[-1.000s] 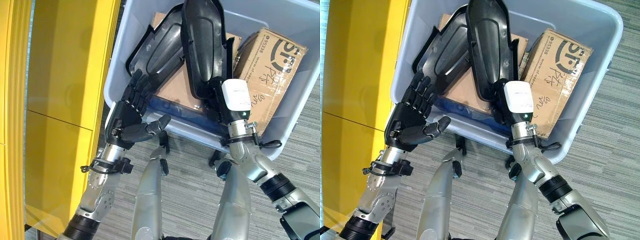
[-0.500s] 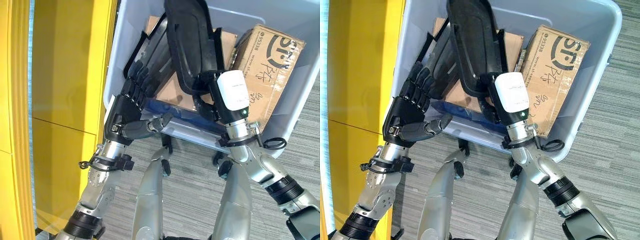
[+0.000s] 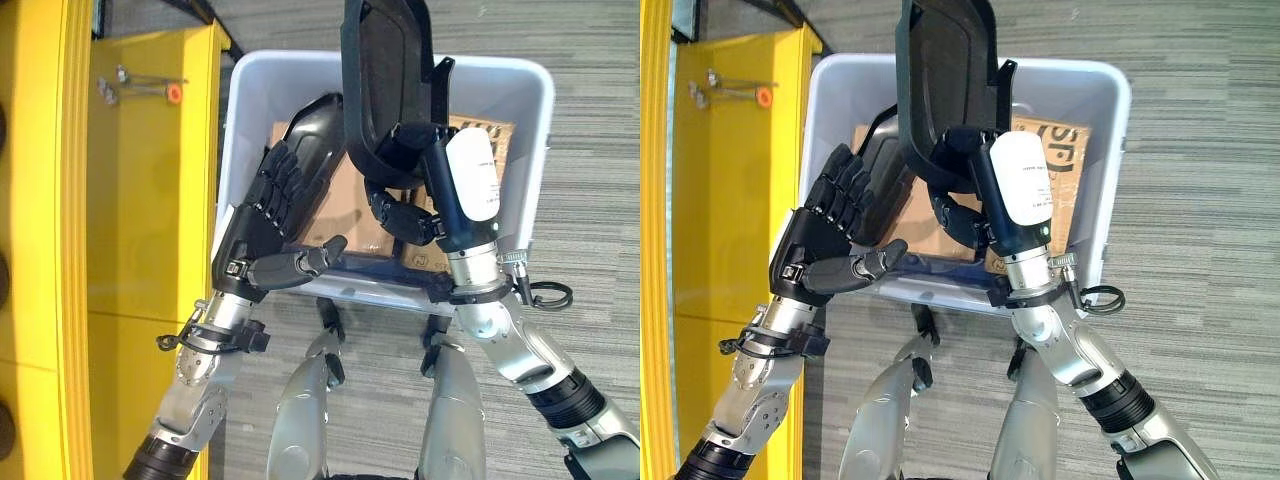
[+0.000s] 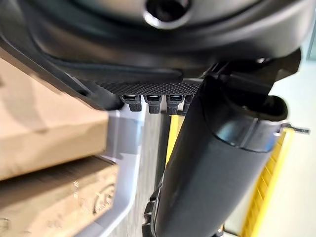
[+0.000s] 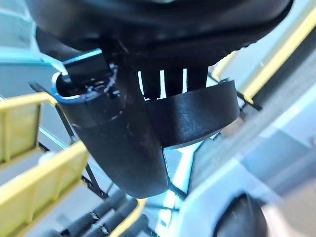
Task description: Move parts from the plastic box to the shelf.
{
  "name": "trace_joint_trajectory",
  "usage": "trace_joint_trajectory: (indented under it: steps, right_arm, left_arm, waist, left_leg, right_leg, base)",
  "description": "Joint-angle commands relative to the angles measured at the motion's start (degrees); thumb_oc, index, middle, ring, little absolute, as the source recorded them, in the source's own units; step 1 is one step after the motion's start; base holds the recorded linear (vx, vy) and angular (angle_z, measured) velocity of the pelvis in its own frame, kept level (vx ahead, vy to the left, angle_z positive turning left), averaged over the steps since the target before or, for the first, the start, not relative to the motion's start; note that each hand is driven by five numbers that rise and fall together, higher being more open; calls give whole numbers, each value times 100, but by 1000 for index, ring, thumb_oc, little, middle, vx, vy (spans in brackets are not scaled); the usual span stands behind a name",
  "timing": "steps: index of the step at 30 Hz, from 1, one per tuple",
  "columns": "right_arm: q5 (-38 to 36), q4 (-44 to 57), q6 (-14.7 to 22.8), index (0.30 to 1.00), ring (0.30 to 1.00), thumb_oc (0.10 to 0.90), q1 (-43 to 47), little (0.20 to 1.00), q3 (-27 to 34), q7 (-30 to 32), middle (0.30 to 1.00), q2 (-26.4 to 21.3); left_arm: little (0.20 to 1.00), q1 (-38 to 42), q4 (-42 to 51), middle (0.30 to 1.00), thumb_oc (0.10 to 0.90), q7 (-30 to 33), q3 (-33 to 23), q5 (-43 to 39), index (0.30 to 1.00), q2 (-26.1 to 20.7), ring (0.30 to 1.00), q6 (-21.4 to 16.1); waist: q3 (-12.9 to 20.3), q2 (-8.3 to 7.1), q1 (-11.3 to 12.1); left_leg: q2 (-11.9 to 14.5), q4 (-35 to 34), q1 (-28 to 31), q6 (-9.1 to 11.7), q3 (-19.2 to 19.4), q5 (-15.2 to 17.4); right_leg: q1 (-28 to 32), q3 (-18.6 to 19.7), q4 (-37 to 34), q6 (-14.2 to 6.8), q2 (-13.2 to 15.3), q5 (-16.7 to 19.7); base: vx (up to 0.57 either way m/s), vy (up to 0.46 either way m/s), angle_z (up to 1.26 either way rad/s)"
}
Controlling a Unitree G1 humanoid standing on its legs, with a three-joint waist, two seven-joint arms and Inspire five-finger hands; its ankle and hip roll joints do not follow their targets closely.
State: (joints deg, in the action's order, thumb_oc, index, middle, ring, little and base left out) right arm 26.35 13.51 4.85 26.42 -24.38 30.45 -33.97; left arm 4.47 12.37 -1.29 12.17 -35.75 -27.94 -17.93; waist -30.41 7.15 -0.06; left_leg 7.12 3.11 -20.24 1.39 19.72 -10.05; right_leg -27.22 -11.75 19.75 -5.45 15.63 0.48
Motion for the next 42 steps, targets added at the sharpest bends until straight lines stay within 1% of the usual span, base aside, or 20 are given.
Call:
trace_joint_trajectory:
  steps: [1,2,3,5,8,9,10,11,15,17,19,24,28,31,33,35,37,38,39,42]
  right_arm:
    - [216,1005,514,300,300,400,834,300,355,405,300,68]
    - [185,996,435,300,300,400,844,300,413,431,300,7]
    - [141,970,397,300,300,400,840,300,461,475,300,-42]
    - [-27,902,447,300,300,400,765,300,670,613,300,-216]
    - [-221,897,564,300,300,400,618,300,845,473,300,-305]
    - [-394,998,561,300,300,400,434,300,909,305,300,-375]
    - [-492,1004,586,300,300,400,335,300,908,273,300,-401]
    - [-531,997,635,300,300,400,245,300,881,216,300,-389]
    - [-719,988,911,300,300,400,-281,300,775,180,300,-299]
    - [-722,991,940,300,300,400,-384,300,748,151,300,-248]
    - [-742,1009,1055,300,300,400,-581,300,711,147,300,-196]
    - [-790,1154,1165,300,300,400,-860,300,707,195,300,-69]
    - [-746,1277,1250,300,300,400,-1071,300,768,251,300,17]
    - [-682,1423,1234,300,300,400,-1241,300,797,377,300,66]
    - [-623,1443,1208,300,300,400,-1308,300,809,500,300,73]
    - [-578,1482,1165,300,300,400,-1419,300,865,657,300,34]
    - [-487,1538,1060,300,300,400,-1575,300,1011,807,300,-36]
    - [-447,1557,1073,300,300,400,-1659,300,1076,861,300,-69]
    - [-417,1570,1095,300,300,400,-1732,300,1137,888,300,-109]
    - [-412,1528,1154,300,300,400,-1749,300,1183,883,300,-165]
  left_arm:
    - [1000,246,828,1000,900,18,0,-16,1000,-23,1000,-527]
    - [1000,218,814,1000,900,-50,-29,-58,1000,-59,1000,-521]
    - [1000,183,798,1000,900,-72,-28,-71,1000,-70,1000,-529]
    - [1000,33,734,1000,900,-217,-50,-122,1000,-75,1000,-571]
    - [1000,-125,679,1000,900,-293,-65,-128,1000,-54,1000,-605]
    - [1000,-267,657,1000,900,-287,-102,-148,1000,-18,1000,-549]
    - [1000,-340,611,1000,900,-262,-134,-171,1000,28,1000,-391]
    - [1000,-394,536,1000,900,-385,-154,-374,1000,94,1000,-334]
    - [1000,-660,397,1000,900,-485,-349,-175,1000,132,1000,-290]
    - [1000,-681,421,1000,900,-528,-423,-154,1000,129,1000,-244]
    - [1000,-766,428,1000,900,-602,-550,-249,1000,116,1000,-197]
    - [1000,-836,516,1000,900,-763,-690,-294,1000,90,1000,-60]
    - [1000,-880,603,1000,900,-859,-752,-251,1000,20,1000,38]
    - [1000,-858,614,1000,900,-964,-760,-223,1000,-79,1000,109]
    - [1000,-839,601,1000,900,-1064,-731,-238,1000,-114,1000,107]
    - [1000,-792,584,1000,900,-1186,-675,-228,1000,-165,1000,87]
    - [1000,-697,586,1000,900,-1396,-591,-334,1000,-209,1000,136]
    - [1000,-679,588,1000,900,-1473,-570,-398,1000,-217,1000,135]
    - [1000,-677,585,1000,900,-1560,-562,-437,1000,-216,1000,107]
    - [1000,-718,610,1000,900,-1632,-592,-468,1000,-217,1000,50]
  waist:
    - [62,114,30]
    - [62,91,40]
    - [111,75,47]
    - [411,-11,101]
    - [671,-73,132]
    - [910,-140,171]
    - [1058,-186,200]
    - [1240,-228,242]
    - [1729,-399,349]
    - [1810,-419,381]
    - [1942,-473,419]
    - [2101,-549,436]
    - [2193,-614,469]
    - [2280,-674,452]
    - [2312,-688,431]
    - [2332,-691,363]
    - [2365,-663,227]
    - [2379,-660,181]
    - [2378,-650,153]
    - [2340,-630,171]
  left_leg:
    - [-35,86,511,257,-341,653]
    - [15,-31,777,296,-390,604]
    - [54,-96,905,316,-411,571]
    - [183,-338,1186,407,-483,463]
    - [278,-511,1366,471,-552,344]
    - [357,-649,1506,523,-589,229]
    - [427,-724,1573,568,-598,145]
    - [490,-741,1636,603,-627,87]
    - [439,-777,1970,578,-767,186]
    - [412,-790,2040,566,-767,231]
    - [361,-811,2165,532,-729,337]
    - [281,-811,2316,454,-635,528]
    - [185,-811,2338,364,-628,632]
    - [44,-811,2293,246,-805,731]
    - [-27,-811,2253,188,-961,760]
    - [-113,-811,2200,131,-1270,783]
    - [-199,-811,2073,60,-1729,716]
    - [-238,-811,2022,52,-1876,698]
    - [-262,-811,1982,64,-2003,661]
    - [-293,-811,1937,84,-2155,609]
  right_leg:
    - [656,-275,-2,15,-246,-606]
    - [990,-330,-158,46,-270,-590]
    - [1150,-357,-237,64,-290,-577]
    - [1565,-467,-548,96,-328,-529]
    - [1855,-524,-755,121,-391,-470]
    - [2098,-565,-905,122,-406,-427]
    - [2270,-616,-1001,131,-418,-410]
    - [2473,-700,-1061,144,-418,-419]
    - [3050,-867,-1459,67,-417,-278]
    - [3177,-916,-1565,34,-405,-237]
    - [3342,-1002,-1801,-66,-374,-97]
    - [3493,-1078,-2076,-257,-278,124]
    - [3541,-1088,-2157,-376,-215,215]
    - [3517,-845,-2131,-407,-276,160]
    - [3487,-637,-2045,-368,-366,66]
    - [3442,-251,-1914,-267,-558,-99]
    - [3321,325,-1747,-73,-900,-257]
    - [3291,482,-1720,-13,-1016,-301]
    - [3268,566,-1663,33,-1099,-340]
    - [3250,569,-1617,107,-1169,-375]
  base:
    - [54,-66,-3]
    - [76,-55,1]
    - [127,-75,11]
    - [148,-72,18]
    - [165,-34,9]
    - [236,-10,6]
    - [293,18,2]
    - [248,37,10]
    - [193,58,7]
    - [91,94,0]
    - [76,79,5]
    - [54,57,4]
    - [30,25,5]
    - [28,-15,18]
    - [23,-41,28]
    - [-1,-67,46]
    - [-57,-90,94]
    - [-57,-74,143]
    - [-33,-68,142]
    - [-36,-61,89]
